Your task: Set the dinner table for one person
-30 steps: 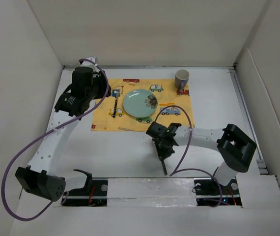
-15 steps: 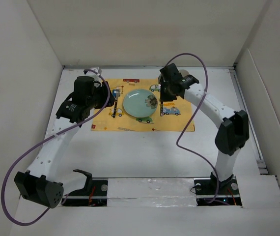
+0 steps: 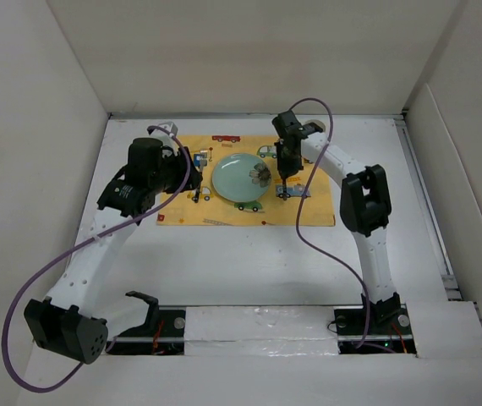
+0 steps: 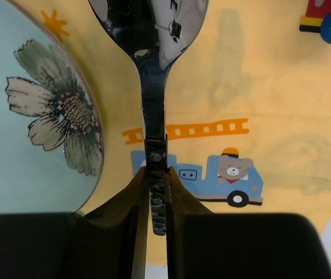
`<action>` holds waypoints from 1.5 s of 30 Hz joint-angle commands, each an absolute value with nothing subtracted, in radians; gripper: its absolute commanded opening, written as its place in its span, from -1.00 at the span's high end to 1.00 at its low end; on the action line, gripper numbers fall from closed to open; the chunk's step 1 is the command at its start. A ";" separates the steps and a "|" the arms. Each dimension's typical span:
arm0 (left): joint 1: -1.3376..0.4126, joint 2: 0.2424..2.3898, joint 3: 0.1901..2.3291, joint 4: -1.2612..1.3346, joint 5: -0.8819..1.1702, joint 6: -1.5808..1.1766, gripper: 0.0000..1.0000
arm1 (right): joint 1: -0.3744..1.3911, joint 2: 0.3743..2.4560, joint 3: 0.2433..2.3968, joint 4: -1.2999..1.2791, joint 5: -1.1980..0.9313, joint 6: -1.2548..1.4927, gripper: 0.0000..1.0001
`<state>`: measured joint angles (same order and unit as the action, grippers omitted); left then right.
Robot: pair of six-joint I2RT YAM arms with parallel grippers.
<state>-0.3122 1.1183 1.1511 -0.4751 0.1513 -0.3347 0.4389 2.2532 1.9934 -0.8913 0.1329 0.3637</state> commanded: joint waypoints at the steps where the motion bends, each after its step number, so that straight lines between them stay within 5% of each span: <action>1: -0.308 1.121 1.143 -0.425 0.179 -0.344 0.09 | 0.425 2.256 2.068 -0.896 0.158 0.337 1.00; 14: -0.308 1.161 1.134 -0.425 0.172 -0.339 0.09 | 0.396 2.364 2.099 -0.881 0.118 0.380 1.00; 25: -0.308 1.184 1.167 -0.422 0.146 -0.341 0.09 | 0.396 2.320 2.074 -0.873 0.098 0.391 0.22; 32: -0.308 1.209 1.293 -0.442 0.091 -0.347 0.06 | 0.432 2.025 1.945 -0.845 0.034 0.396 -0.12; 38: -0.308 1.213 1.460 -0.466 0.037 -0.376 0.04 | 0.460 1.499 1.656 -0.619 0.076 0.451 -0.28; 45: -0.308 1.155 1.684 -0.566 -0.236 -0.397 0.01 | 0.342 0.912 1.318 -0.299 0.310 0.603 -0.84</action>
<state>-0.3122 1.2156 1.5978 -0.5270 -0.0872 -0.3759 0.3946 0.9806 1.4338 -0.4473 0.1822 0.5186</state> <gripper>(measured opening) 0.493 0.902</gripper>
